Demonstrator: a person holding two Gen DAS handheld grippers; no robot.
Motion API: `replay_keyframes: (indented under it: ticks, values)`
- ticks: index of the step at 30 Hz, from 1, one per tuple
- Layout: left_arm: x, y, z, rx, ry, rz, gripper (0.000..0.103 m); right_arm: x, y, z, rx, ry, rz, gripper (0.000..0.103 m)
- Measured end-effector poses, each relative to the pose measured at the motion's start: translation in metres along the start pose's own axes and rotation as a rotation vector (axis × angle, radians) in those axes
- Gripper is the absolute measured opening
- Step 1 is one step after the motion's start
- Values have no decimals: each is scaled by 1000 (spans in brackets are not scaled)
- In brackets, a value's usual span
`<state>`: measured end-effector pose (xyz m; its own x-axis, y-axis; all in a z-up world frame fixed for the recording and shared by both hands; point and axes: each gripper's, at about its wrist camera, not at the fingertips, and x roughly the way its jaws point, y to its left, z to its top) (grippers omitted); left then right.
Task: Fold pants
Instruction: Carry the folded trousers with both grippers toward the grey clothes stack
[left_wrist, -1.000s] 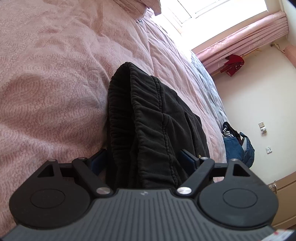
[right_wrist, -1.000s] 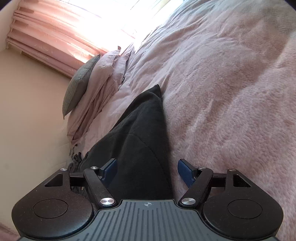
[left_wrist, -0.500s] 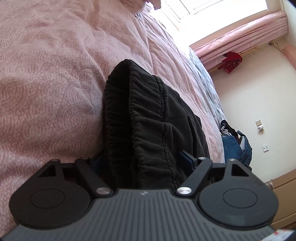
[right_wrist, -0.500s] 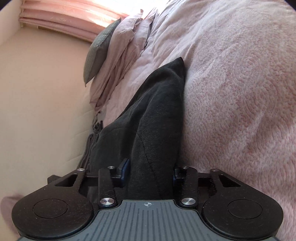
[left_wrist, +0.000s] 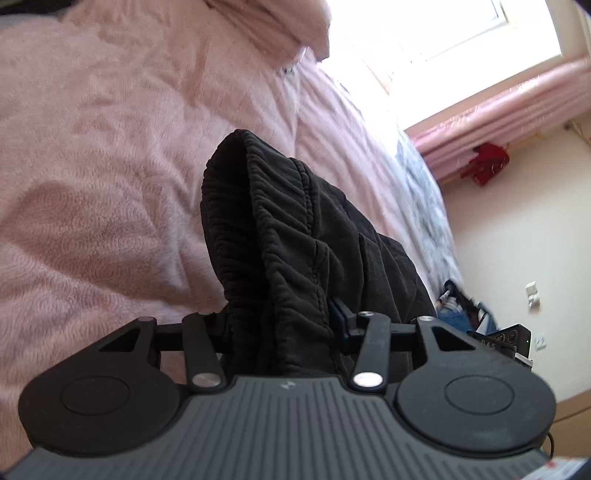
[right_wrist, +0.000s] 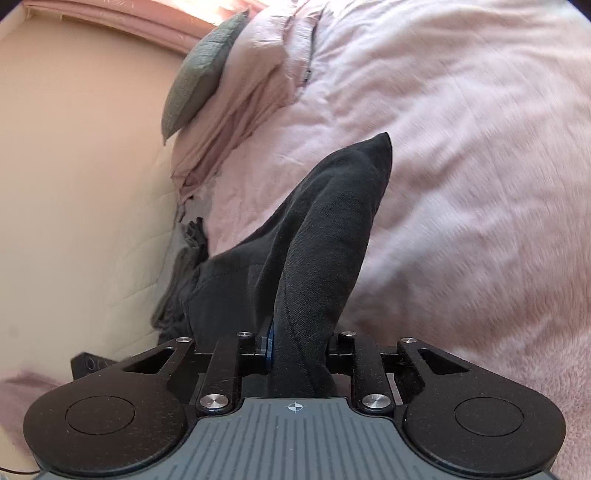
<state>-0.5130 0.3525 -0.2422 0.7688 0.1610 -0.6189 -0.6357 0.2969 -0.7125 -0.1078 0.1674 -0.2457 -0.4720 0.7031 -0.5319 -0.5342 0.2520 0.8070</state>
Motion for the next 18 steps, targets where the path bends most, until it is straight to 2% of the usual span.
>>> replay_keyframes:
  ticks: [3, 9, 13, 18]
  values:
    - [-42, -27, 2, -46, -74, 18, 42, -10, 44, 29, -50, 54, 11, 19]
    - [-125, -45, 9, -170, -234, 90, 42, 25, 138, 73, -174, 201, 50, 19]
    - [-167, -25, 24, -243, -334, 142, 42, 82, 187, 83, -243, 300, 96, 19]
    - [-215, 33, 68, -296, -423, 178, 42, 179, 244, 91, -324, 382, 131, 19]
